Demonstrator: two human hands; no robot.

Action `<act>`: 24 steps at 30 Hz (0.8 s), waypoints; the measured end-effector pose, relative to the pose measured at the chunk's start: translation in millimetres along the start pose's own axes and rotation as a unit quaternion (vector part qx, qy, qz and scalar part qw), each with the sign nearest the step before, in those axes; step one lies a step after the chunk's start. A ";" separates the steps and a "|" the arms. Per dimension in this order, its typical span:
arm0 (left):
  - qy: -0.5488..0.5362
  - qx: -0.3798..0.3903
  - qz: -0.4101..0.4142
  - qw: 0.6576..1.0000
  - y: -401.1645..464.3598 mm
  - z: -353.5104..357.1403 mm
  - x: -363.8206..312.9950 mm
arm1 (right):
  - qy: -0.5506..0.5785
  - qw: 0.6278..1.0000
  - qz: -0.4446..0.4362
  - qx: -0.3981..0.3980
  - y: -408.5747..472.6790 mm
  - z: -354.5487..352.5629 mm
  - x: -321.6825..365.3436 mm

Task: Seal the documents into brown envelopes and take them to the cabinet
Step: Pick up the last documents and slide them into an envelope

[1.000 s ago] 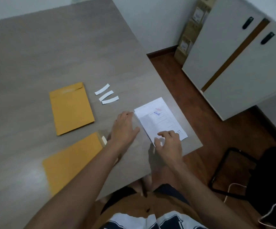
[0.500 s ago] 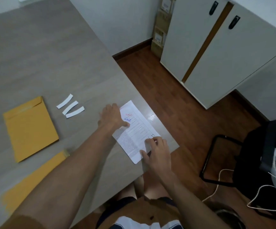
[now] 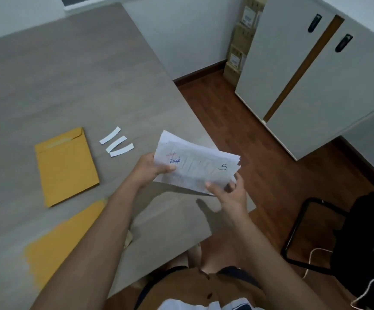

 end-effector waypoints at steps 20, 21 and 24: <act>-0.036 -0.147 -0.040 0.988 -63.7 -21.5 65.2 | -0.279 0.951 -0.003 0.137 19.7 44.0 11.0; -0.034 -0.147 -0.037 0.988 -65.2 -23.5 65.1 | -0.276 0.950 -0.010 0.149 17.5 47.1 13.3; -0.018 -0.132 -0.065 0.989 -64.7 -28.8 69.9 | -0.266 0.947 -0.007 0.182 14.1 55.3 14.7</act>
Point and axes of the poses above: each hand's wrist, its own y-axis towards the middle knuckle, its own z-axis out of the palm, x = y × z, the point moved 6 cm from there along y, towards the middle knuckle, and after that the axes turned 11 degrees about x, right-handed, at the moved point
